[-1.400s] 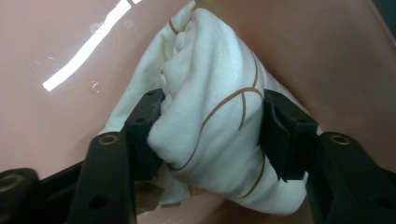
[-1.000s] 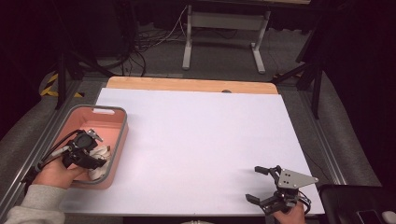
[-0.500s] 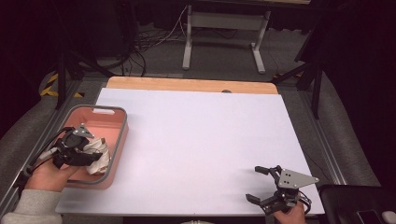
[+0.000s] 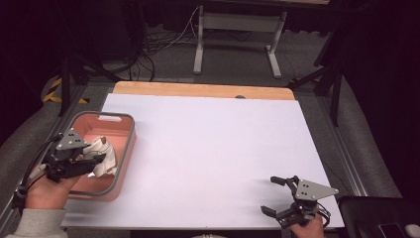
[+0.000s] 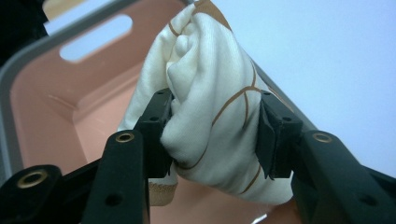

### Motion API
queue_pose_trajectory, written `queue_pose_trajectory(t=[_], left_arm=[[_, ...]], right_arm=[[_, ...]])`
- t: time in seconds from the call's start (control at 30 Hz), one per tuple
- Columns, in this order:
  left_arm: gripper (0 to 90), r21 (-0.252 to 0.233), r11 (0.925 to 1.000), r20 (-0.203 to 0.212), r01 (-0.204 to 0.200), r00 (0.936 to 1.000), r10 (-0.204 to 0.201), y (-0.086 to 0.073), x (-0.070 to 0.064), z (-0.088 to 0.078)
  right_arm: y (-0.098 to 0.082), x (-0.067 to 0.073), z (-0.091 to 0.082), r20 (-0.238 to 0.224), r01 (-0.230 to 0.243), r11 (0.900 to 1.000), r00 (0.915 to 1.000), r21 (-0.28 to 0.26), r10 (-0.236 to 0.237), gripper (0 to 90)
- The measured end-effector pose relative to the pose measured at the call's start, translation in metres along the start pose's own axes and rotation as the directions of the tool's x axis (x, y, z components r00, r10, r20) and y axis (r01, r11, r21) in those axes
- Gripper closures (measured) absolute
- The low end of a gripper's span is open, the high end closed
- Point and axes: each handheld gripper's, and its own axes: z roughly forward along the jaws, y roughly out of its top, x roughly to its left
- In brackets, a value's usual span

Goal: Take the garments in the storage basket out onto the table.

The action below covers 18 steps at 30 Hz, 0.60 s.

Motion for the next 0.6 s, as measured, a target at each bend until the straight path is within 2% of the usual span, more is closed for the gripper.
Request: queue_pose_trajectory(t=[0.17, 0.3, 0.4, 0.53, 0.6], left_arm=[[54.1, -0.097, 0.9950, 0.023, 0.024, 0.9995, -0.022, -0.0041, 0.0012, -0.0046], [54.1, -0.141, 0.9896, 0.023, 0.029, 0.9994, -0.026, -0.0060, 0.0016, -0.0063], [54.1, -0.191, 0.9805, 0.052, 0.045, 0.9980, -0.036, -0.0075, 0.0030, -0.0084], [54.0, -0.273, 0.9599, 0.101, 0.063, 0.9943, -0.036, -0.0079, 0.0015, -0.0105], [54.0, -0.283, 0.9570, 0.100, 0.061, 0.9944, -0.034, -0.0073, 0.0004, -0.0106]], right_arm=[[-0.0001, 0.0000, 0.0006, -0.002, 0.001, 1.000, 1.0000, 0.002, -0.001, 1.4], [0.0000, -0.0001, 0.0004, -0.001, 0.002, 1.000, 1.0000, 0.002, -0.002, 1.4], [0.0000, 0.0000, 0.0001, 0.000, 0.002, 1.000, 1.0000, 0.002, -0.002, 1.4], [0.0000, -0.0001, 0.0002, -0.001, 0.004, 1.000, 1.0000, 0.002, -0.004, 1.4], [0.0000, -0.0001, 0.0003, -0.002, 0.003, 1.000, 1.0000, 0.002, -0.003, 1.4]])
